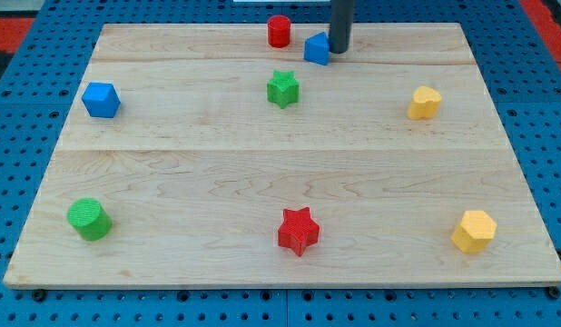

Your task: Move blue triangle towards the left side of the board

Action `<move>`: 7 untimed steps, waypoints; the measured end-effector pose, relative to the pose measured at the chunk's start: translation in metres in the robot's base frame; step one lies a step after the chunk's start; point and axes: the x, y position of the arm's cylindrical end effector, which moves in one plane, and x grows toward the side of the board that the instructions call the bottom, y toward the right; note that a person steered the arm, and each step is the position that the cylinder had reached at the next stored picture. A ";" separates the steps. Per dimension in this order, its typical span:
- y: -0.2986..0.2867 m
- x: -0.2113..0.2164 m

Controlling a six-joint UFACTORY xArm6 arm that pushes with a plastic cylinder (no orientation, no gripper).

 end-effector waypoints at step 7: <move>-0.049 0.047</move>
